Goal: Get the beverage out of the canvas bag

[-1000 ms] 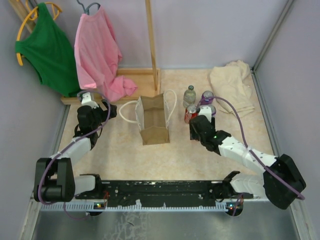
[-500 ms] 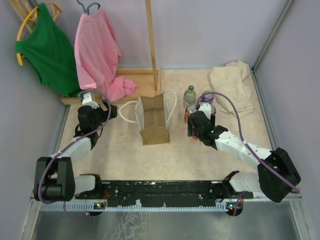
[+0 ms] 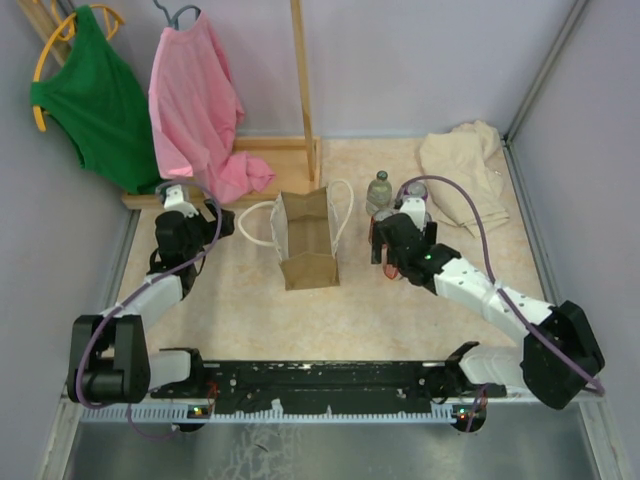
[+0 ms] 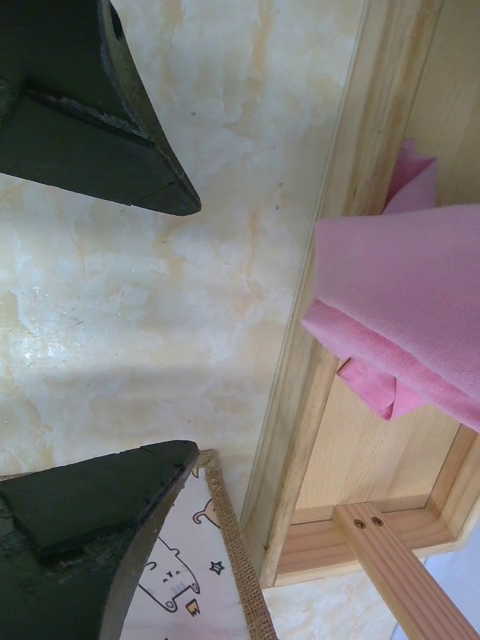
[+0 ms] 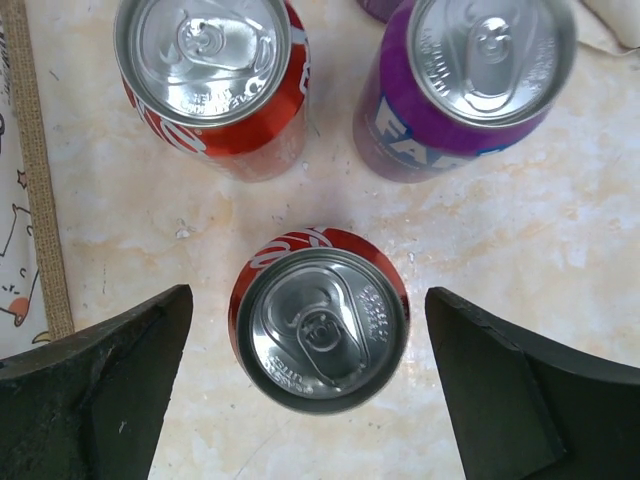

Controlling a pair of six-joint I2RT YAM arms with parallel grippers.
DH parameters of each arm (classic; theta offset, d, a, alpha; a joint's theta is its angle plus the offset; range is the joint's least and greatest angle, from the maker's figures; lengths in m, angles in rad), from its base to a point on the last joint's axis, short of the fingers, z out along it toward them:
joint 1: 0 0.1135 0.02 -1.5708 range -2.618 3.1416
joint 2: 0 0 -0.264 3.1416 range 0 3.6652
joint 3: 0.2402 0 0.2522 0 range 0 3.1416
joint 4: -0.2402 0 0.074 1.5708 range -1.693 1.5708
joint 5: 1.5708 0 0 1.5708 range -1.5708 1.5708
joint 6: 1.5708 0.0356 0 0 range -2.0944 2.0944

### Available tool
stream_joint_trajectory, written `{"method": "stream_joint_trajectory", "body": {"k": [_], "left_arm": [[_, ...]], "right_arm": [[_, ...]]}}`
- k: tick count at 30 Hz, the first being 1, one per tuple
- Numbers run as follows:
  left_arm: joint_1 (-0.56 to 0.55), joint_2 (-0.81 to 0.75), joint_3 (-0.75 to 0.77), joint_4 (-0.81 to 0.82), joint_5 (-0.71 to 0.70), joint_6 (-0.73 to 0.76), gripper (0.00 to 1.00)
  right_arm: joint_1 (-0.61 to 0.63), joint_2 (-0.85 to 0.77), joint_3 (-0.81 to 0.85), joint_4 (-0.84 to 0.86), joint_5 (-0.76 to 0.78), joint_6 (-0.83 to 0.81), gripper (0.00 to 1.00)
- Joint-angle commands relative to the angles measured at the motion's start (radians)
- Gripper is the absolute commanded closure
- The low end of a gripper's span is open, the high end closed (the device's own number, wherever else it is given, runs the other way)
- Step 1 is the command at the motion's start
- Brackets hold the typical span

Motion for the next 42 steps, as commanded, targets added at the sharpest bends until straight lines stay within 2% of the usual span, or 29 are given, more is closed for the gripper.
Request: {"method": "stream_joint_trajectory", "body": {"k": [1,4,6,14,21,25,29,42], "left_arm": [[-0.005,-0.039,0.021,0.015,0.0,0.017,0.0],[-0.005,-0.054,0.017,0.019,-0.011,0.027,0.0],[-0.006,-0.064,0.014,0.023,-0.013,0.029,0.0],[-0.006,-0.099,0.006,0.023,-0.05,0.044,0.0],[-0.006,-0.126,-0.008,0.033,-0.108,0.034,0.0],[-0.007,-0.127,-0.008,0.033,-0.127,0.028,0.0],[-0.008,-0.124,-0.009,0.031,-0.156,0.009,0.0],[-0.01,-0.133,-0.015,0.017,-0.191,-0.002,0.0]], "right_arm": [[-0.008,-0.109,0.082,-0.008,0.096,-0.025,0.01],[-0.031,-0.161,0.103,0.01,0.163,-0.089,0.01],[-0.094,-0.185,0.117,0.028,0.158,-0.132,0.01],[-0.53,-0.28,0.117,0.106,-0.01,-0.148,0.01],[-0.796,-0.408,0.024,0.15,0.041,-0.048,0.01],[-0.841,-0.557,-0.047,0.214,0.194,-0.025,0.01],[-0.844,-0.655,-0.074,0.257,0.24,-0.061,0.01],[-0.844,-0.622,-0.057,0.234,0.223,-0.072,0.01]]}}
